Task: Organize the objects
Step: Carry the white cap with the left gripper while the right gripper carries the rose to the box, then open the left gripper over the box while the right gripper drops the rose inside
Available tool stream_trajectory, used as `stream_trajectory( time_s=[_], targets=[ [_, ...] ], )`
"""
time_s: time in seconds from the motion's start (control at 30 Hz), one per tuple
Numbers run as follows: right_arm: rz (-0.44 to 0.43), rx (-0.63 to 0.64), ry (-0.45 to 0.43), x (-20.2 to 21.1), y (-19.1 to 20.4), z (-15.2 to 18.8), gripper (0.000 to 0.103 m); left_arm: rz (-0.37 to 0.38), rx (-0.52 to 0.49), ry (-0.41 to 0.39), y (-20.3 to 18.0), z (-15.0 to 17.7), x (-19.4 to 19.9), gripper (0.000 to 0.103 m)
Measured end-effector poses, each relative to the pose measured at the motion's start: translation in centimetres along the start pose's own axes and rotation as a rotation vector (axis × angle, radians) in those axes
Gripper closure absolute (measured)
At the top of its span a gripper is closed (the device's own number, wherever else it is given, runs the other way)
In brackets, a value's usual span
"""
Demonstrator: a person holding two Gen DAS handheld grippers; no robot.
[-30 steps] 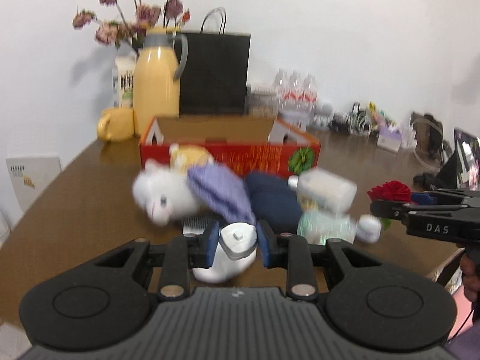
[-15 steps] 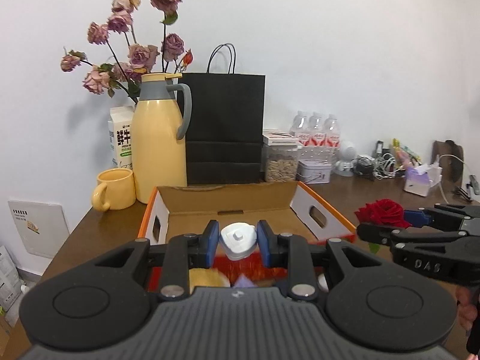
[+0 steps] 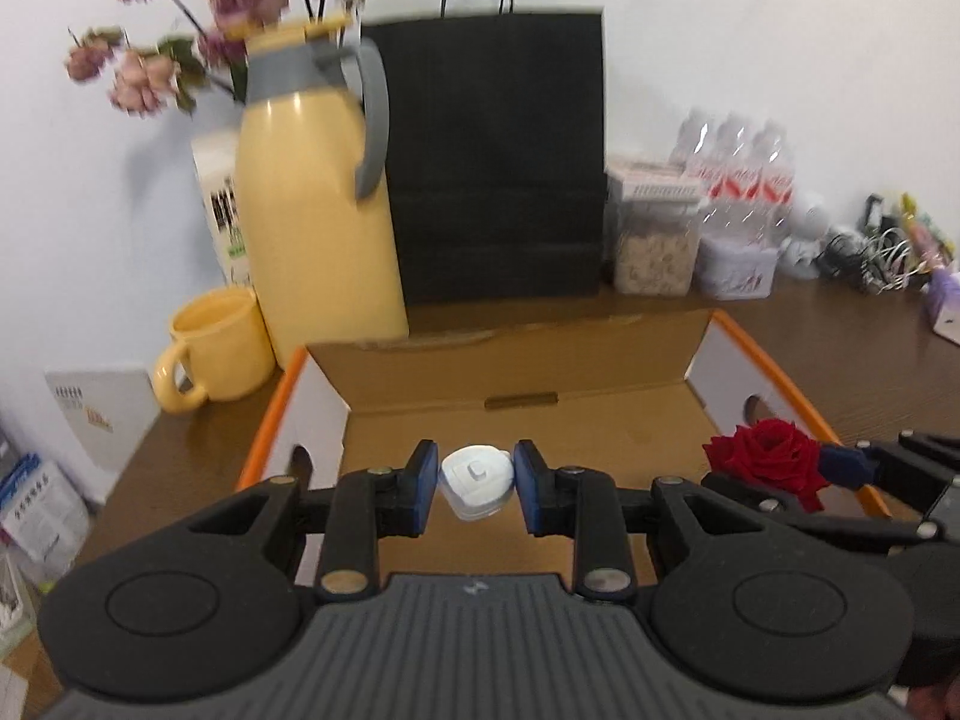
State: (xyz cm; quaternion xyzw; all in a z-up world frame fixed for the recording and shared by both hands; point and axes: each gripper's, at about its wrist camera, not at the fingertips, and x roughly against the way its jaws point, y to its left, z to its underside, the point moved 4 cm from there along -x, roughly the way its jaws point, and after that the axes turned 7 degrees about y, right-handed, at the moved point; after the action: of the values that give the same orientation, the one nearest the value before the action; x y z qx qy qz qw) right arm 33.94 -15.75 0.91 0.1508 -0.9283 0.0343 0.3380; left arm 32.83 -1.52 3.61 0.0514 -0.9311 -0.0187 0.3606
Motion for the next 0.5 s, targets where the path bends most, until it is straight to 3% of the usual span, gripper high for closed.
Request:
stream_trajectory(
  time_s=[0.1, 0.23, 0.33, 0.43, 0.5],
  targets=[
    [0.011, -0.003, 0.039, -1.8, -0.1, 0.3, 0.057, -0.069, -0.011, 0.055, -0.3, 0.0, -1.8, 0.075],
    [-0.02, -0.036, 0.074, -2.7, -0.3, 0.7, 0.056, -0.06, -0.014, 0.095, -0.6, 0.7, -3.2, 0.074],
    [0.003, 0.002, 0.062, -2.5, 0.2, 0.6, 0.051, -0.065, -0.019, 0.105, -0.6, 1.0, -3.7, 0.07],
    [0.006, 0.007, 0.066, -2.5, 0.3, 0.8, 0.041, -0.057, 0.0, 0.098, -0.2, 1.0, -3.4, 0.046],
    [0.01, 0.006, 0.06, -2.3, 0.3, 0.9, 0.028, -0.053, 0.012, 0.071, 0.1, 0.9, -2.9, 0.014]
  ],
)
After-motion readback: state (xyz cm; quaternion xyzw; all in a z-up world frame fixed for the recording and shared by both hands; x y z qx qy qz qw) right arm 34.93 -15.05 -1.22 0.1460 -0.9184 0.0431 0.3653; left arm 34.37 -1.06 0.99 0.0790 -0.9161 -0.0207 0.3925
